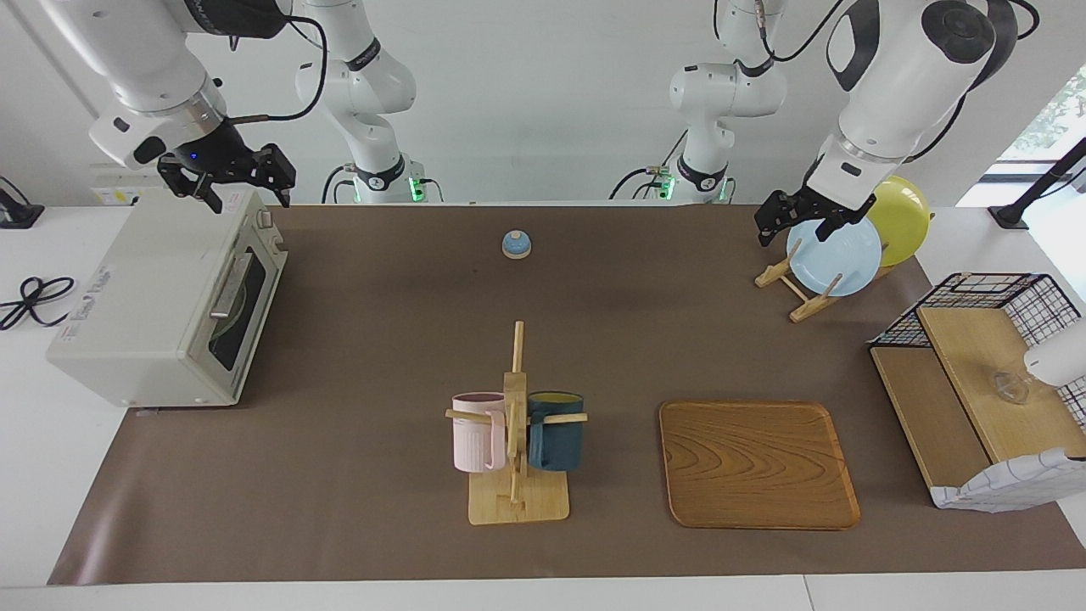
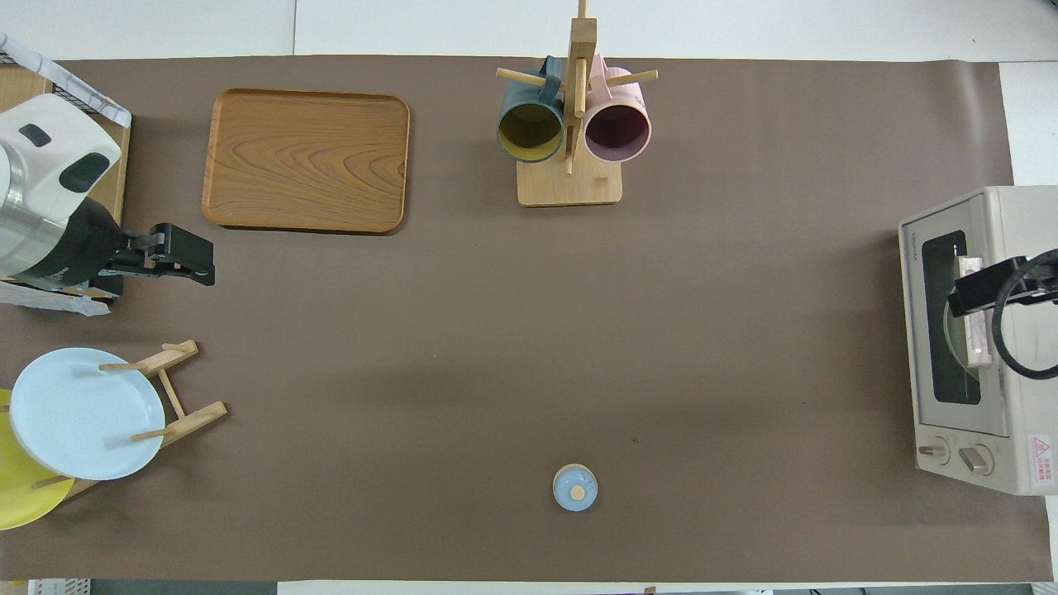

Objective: Put corn in oven

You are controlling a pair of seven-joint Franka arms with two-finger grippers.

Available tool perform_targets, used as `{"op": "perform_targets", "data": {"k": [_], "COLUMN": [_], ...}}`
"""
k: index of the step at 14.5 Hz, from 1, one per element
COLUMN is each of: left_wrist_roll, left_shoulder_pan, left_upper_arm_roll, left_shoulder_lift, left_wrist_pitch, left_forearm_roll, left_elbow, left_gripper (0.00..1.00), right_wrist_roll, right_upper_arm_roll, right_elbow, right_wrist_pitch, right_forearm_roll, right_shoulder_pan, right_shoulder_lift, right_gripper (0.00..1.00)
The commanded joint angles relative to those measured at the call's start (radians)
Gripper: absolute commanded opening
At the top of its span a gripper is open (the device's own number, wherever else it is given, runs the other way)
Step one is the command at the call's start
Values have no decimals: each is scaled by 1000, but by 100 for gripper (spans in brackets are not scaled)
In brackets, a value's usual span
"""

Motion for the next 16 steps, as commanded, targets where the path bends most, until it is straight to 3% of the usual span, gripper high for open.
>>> {"op": "perform_targets", "data": {"k": [1,16], "left_wrist_roll": [2,2], "left_shoulder_pan": [12,12], "left_upper_arm_roll": [-6,-6], "left_shoulder_lift": [-11,-11], "left_wrist_pitch": [-10,-10], "left_forearm_roll": [-9,-9], "left_elbow": [-1,-2], "left_gripper": [100,100], "right_wrist_roll": [16,19], "right_upper_arm_roll": [-9,-9], "right_elbow": [-5,-6], "right_wrist_pitch": [16,51], "right_forearm_roll": [22,17], "right_shoulder_pan": [9,2], "right_shoulder_lift": [-5,-7], "right_gripper": [100,100]}}
